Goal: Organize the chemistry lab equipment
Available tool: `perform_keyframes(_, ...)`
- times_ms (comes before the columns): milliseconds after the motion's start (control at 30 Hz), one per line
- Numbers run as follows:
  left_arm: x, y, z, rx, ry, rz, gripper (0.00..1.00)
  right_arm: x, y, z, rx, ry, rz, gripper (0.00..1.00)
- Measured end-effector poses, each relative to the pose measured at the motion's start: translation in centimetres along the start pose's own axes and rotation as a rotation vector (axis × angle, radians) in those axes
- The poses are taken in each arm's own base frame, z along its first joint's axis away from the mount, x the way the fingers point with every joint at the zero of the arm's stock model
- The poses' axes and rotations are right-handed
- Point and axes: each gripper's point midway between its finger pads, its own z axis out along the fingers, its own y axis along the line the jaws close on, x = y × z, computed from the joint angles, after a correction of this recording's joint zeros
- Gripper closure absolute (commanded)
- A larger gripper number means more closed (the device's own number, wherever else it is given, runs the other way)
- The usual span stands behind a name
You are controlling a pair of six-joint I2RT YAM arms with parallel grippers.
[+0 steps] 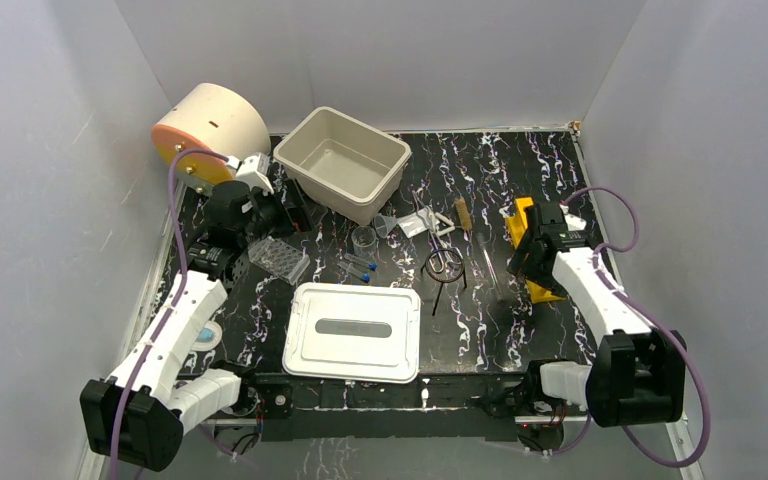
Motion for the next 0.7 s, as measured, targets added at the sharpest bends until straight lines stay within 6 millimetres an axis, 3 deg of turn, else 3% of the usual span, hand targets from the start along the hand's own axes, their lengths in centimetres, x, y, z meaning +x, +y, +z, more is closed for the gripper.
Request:
perform_keyframes(167, -0.1, 0.1, 0.3, -0.004, 0.008, 0.004, 0.02, -2.3, 1.5, 1.9, -0.015, -0.047, -0.096, 0.17)
perform_keyframes(333, -0.3, 0.0, 0.3, -0.003, 0.004, 0.006, 0.02, -5.6, 2.7, 3.6, 0.017, -0.089, -0.158, 0.27)
perform_keyframes(467, -0.5, 0.0, 0.4, -0.008, 0.004, 0.007, 0.02, -7.9, 3.2, 4.9, 0.049, -0.107, -0.175, 0.26)
perform_keyframes(600, -0.6, -0.1, 0.3, -0.009, 0.001, 0.008, 0.02, -8.6, 3.4, 4.5, 0.039, -0.119, -0.173, 0.18)
perform_keyframes(700, -0.5, 0.0, 0.5, -0.011, 0.006, 0.007, 0.02, -8.8, 3.8, 3.3, -0.008, -0.127, -0.166, 0.17)
